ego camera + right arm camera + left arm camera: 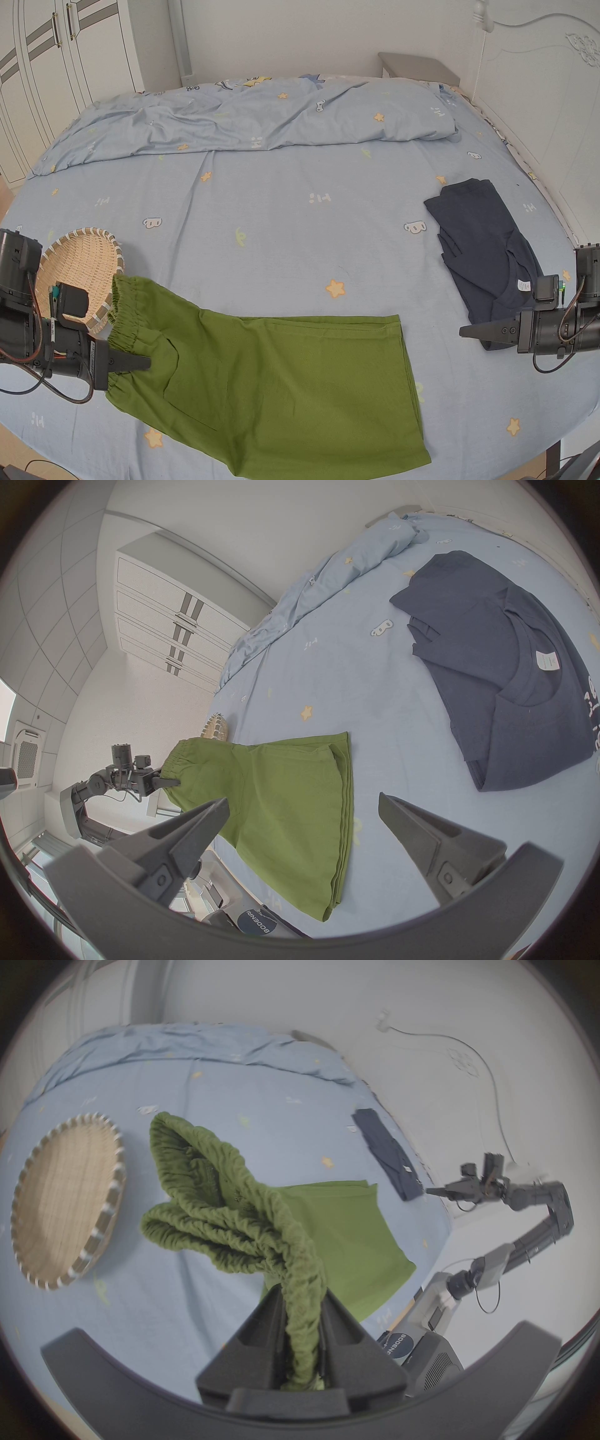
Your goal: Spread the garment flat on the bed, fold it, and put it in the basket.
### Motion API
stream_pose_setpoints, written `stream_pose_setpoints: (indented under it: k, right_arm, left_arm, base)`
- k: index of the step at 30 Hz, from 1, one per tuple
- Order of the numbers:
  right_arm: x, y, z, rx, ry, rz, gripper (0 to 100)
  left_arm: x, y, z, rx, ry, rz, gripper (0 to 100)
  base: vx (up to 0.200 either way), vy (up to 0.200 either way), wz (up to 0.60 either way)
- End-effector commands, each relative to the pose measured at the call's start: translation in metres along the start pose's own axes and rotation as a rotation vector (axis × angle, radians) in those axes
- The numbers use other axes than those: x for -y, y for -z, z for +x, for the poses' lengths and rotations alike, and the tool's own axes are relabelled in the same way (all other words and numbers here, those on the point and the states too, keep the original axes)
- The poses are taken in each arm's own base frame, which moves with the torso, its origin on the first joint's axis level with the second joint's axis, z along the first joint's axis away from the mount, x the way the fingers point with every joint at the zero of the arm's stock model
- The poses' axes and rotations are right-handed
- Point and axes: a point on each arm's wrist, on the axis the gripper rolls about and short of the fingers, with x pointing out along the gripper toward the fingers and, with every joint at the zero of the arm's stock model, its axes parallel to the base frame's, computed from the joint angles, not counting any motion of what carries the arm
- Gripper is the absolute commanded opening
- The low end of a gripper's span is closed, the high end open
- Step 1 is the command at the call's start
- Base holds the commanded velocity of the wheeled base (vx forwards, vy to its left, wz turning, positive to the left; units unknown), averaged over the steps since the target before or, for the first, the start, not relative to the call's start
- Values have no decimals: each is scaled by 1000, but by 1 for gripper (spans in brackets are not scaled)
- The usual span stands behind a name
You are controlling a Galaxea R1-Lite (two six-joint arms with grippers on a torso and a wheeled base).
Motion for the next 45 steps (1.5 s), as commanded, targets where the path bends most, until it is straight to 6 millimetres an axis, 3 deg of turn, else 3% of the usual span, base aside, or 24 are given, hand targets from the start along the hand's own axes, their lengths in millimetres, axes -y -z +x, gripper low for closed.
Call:
stream_pose_setpoints:
  k: [1,11,17,21,26,32,39,40,45]
  right_arm:
    - [-1,1,1,-6,-5,-2,100]
    - [0,3,1,-11,-4,1,100]
    - [0,3,2,-13,-5,1,100]
    - [0,3,2,-15,-3,4,100]
    - [2,6,3,-24,1,9,100]
    - [2,7,3,-31,-1,9,100]
    - [2,7,3,-31,-1,9,100]
    - [2,7,3,-31,-1,9,100]
    - [2,7,3,-31,-1,9,100]
  left_arm:
    - [53,-22,7,18,82,155,0]
    - [108,-21,38,-23,160,332,0]
    - [125,-20,51,-44,205,375,0]
    - [148,-10,60,-70,274,441,0]
    - [160,-5,74,-84,290,445,0]
    - [173,2,110,-82,239,456,0]
    - [179,2,114,-66,252,420,0]
    - [182,3,114,-65,261,418,100]
    - [191,7,112,-53,295,423,100]
  base:
    - [0,0,0]
    - [0,0,0]
    - [0,0,0]
    - [0,0,0]
    - [0,0,0]
    - [0,0,0]
    - [0,0,0]
    - [0,0,0]
    - [0,0,0]
